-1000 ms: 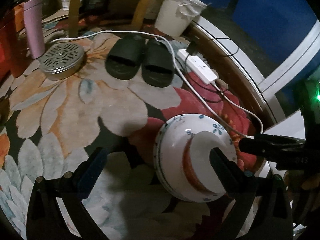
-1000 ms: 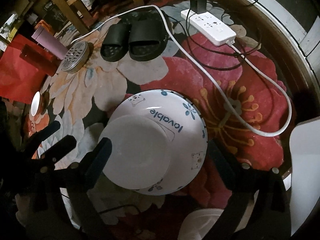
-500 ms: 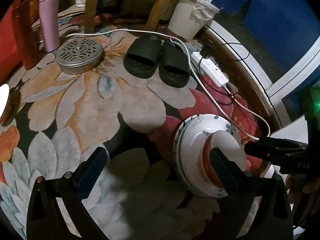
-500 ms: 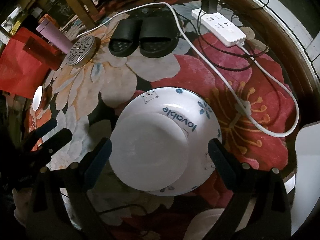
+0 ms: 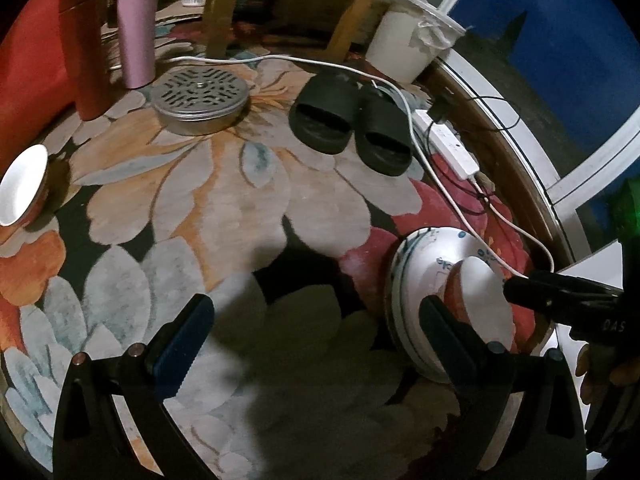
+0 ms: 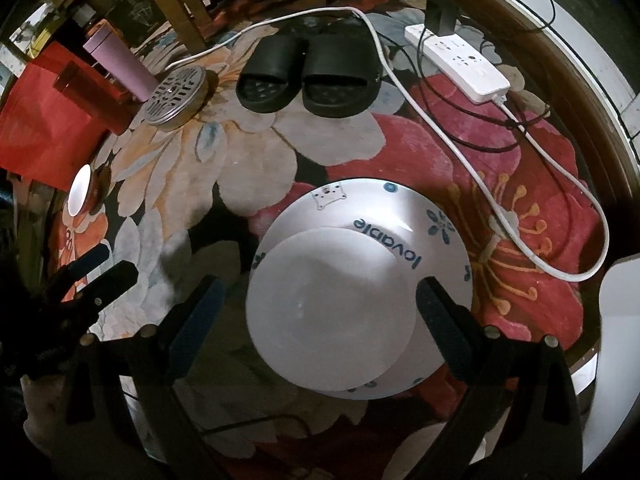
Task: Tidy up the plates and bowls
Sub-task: 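Withdraw the right gripper and move it toward the other small bowl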
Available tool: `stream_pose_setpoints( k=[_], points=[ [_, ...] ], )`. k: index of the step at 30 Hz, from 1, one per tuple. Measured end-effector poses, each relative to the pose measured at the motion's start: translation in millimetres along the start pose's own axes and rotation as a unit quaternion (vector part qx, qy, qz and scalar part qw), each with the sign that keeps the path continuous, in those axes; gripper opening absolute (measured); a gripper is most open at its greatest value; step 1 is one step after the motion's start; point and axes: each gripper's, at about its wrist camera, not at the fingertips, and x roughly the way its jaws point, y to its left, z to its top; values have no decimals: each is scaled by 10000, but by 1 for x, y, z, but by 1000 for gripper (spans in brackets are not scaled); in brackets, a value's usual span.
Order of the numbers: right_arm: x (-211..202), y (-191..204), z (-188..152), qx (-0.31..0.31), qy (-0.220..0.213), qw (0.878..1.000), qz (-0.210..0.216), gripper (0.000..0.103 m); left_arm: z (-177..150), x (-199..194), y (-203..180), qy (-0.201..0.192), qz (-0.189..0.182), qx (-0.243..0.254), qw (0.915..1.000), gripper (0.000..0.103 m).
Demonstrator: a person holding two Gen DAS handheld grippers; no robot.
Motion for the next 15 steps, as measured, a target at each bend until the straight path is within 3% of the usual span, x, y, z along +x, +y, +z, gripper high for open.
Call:
stream_pose_setpoints(
  k=[15],
  points=[
    [8, 33, -3, -297, 39, 9995, 81, 98, -6, -14, 38, -36, 228, -238, 9994, 102]
  ],
)
